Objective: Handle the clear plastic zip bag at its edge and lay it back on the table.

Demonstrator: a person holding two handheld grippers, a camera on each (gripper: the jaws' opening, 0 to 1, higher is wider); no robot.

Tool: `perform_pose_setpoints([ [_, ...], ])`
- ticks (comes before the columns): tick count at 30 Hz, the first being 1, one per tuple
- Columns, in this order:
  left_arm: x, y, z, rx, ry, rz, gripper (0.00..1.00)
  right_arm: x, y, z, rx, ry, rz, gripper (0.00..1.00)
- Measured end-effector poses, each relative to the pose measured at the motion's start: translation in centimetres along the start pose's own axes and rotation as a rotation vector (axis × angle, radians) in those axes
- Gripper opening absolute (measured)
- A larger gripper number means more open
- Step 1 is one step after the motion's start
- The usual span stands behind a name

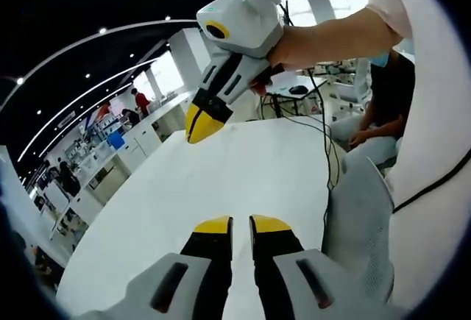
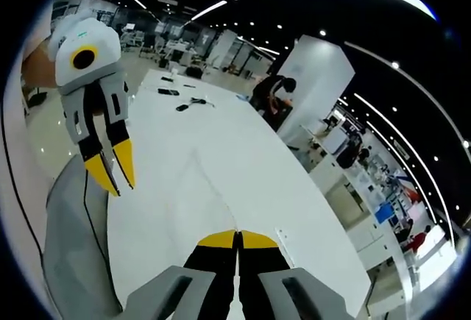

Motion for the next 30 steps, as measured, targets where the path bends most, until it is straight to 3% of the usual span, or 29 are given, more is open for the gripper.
perform_pose_setpoints([
  [14,-0.7,1.1,0.4,0.065,-0.026,0.081,0.11,-0.8,-1.9,-0.4,-0.023,0.014,0.012,0.0],
  [30,-2.1,1.2,0.7,0.115,-0.051,0.208,0.25,-2.0,-3.3,-1.1,-0.055,0.032,0.016,0.0],
])
Point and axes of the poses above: the point that each gripper's makers call its tool centre point, and the gripper's own axes: z roughly backward along the fingers, y roughly to its left, x roughly out of its top, the point moved 4 cm from there along z, roughly backward along the fingers, and after that the axes turned 11 degrees about -y, right-handed, at the moved point
